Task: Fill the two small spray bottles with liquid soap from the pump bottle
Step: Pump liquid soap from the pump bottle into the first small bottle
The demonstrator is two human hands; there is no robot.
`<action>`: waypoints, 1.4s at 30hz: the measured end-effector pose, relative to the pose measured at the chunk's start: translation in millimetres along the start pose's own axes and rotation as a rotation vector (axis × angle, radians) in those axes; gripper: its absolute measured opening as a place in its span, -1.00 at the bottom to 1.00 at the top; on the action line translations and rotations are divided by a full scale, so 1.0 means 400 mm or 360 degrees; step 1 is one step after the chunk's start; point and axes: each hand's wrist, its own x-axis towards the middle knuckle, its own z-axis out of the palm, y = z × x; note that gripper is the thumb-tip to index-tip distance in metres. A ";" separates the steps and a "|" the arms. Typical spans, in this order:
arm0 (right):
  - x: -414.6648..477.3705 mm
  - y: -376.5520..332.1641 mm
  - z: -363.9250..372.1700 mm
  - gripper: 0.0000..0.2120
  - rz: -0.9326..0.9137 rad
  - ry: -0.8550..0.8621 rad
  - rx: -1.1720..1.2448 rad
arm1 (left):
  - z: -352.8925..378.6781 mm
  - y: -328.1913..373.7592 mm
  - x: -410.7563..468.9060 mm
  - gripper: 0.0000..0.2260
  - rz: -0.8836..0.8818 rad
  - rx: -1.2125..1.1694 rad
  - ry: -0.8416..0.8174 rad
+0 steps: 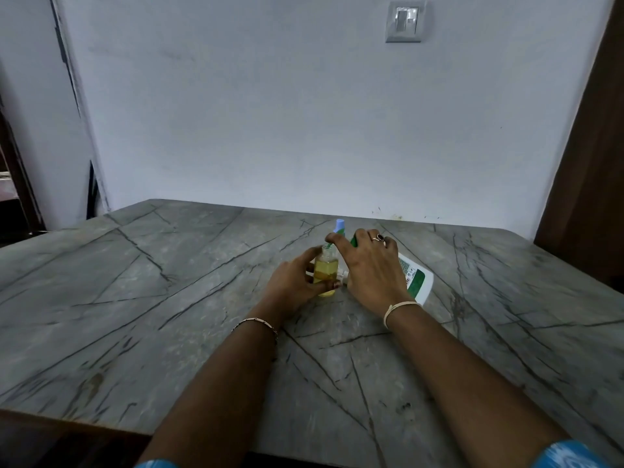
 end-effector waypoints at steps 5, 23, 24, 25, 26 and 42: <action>-0.003 0.001 0.005 -0.30 -0.0018 0.0012 -0.0007 | -0.002 0.003 -0.002 -0.28 0.0005 0.0004 -0.0020; -0.002 0.002 0.014 -0.29 -0.0027 0.0020 -0.0043 | -0.002 0.005 -0.004 -0.28 -0.0005 0.0004 -0.0022; -0.001 0.002 0.013 -0.30 -0.0022 0.0016 -0.0040 | -0.002 0.004 -0.003 -0.28 -0.0006 0.0001 -0.0020; -0.001 0.003 0.011 -0.31 -0.0013 0.0017 -0.0036 | -0.002 0.003 -0.004 -0.28 -0.0004 0.0002 -0.0017; 0.000 0.003 0.009 -0.32 -0.0003 0.0023 -0.0027 | -0.001 0.002 -0.003 -0.28 -0.0002 0.0008 -0.0014; 0.000 0.006 0.005 -0.32 -0.0004 0.0022 -0.0027 | 0.002 -0.003 0.001 -0.29 0.0033 0.0016 0.0016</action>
